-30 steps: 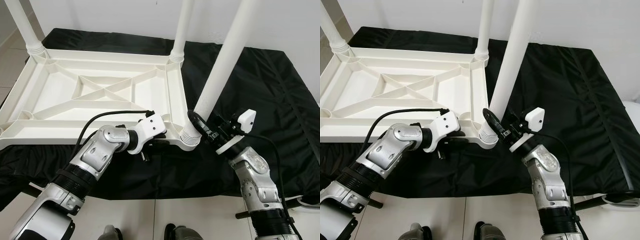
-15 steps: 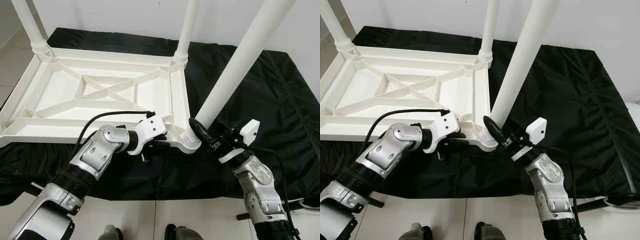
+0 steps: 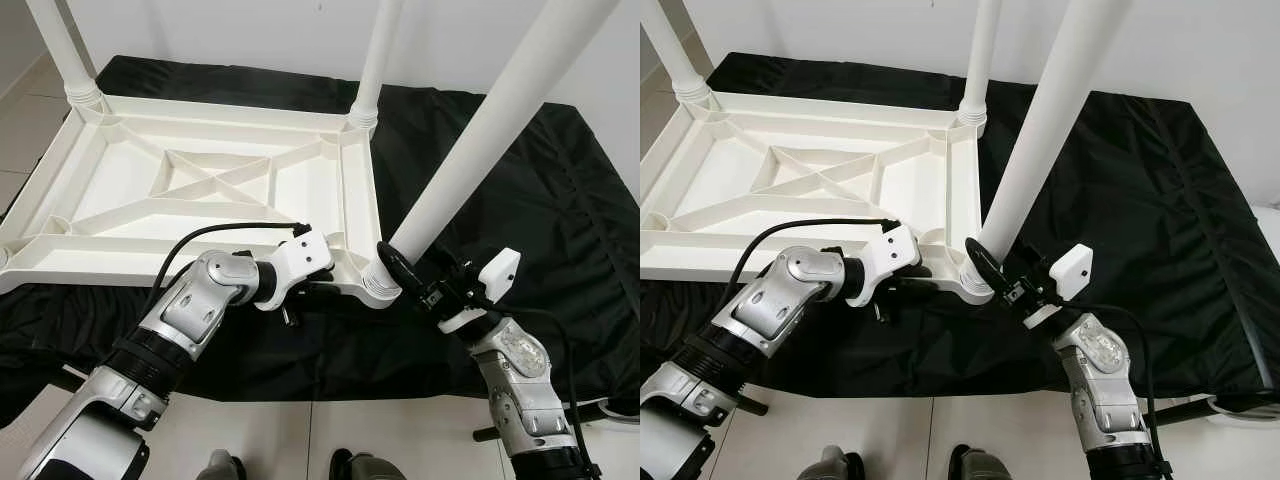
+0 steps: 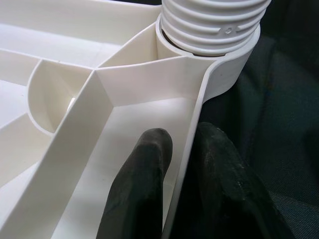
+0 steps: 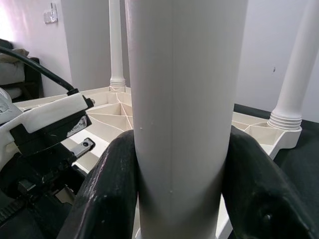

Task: Building children table

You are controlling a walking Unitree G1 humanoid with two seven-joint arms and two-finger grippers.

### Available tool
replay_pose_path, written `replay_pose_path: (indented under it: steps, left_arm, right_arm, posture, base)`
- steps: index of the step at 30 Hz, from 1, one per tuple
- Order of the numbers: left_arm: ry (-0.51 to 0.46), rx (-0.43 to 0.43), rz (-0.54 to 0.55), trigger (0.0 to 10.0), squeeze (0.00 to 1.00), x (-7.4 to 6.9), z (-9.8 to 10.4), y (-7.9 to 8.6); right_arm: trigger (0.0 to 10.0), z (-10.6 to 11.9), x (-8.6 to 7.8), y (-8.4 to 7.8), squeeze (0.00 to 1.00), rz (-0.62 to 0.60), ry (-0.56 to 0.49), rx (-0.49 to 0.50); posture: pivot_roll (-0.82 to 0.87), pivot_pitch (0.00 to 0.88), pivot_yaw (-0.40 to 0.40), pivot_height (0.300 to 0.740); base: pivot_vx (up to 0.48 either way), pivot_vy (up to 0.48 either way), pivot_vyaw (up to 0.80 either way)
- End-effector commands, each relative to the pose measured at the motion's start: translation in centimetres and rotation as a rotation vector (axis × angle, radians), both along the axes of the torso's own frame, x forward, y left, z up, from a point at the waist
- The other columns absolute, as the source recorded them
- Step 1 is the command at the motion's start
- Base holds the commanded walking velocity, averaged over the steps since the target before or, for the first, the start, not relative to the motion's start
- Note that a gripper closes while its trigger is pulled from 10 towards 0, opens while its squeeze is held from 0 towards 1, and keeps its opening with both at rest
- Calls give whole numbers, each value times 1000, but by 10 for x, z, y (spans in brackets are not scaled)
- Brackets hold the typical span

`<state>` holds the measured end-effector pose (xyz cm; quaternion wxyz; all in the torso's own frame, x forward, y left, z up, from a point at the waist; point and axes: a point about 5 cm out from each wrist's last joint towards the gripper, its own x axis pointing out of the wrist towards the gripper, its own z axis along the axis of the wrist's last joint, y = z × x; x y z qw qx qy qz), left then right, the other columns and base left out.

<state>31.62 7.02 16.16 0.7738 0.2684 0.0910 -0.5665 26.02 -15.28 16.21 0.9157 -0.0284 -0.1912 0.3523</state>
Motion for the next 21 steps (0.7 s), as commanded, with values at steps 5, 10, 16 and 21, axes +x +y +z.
replay_pose_path:
  steps: [5,10,16,21]
  left_arm:
    - [-37,-5,-21,10000,0,1,10,0]
    - [-40,-5,-27,10000,0,1,11,-1]
    - [-41,-4,-29,10000,0,1,11,-1]
    - [-41,-4,-31,10000,0,0,11,-2]
  right_arm:
    - [10000,-74,-14,-7,0,-37,394,-69]
    - [10000,-79,-12,-11,0,-43,465,-15]
    - [10000,-80,-13,-11,0,-41,467,-15]
    - [10000,-80,-12,-11,0,-43,458,-26]
  posture:
    - [-62,159,-17,740]
    - [-63,153,-15,740]
    - [-62,153,-15,740]
    - [-63,151,-14,740]
  base:
    - [0,0,0]
    - [0,0,0]
    - [0,0,0]
    - [0,0,0]
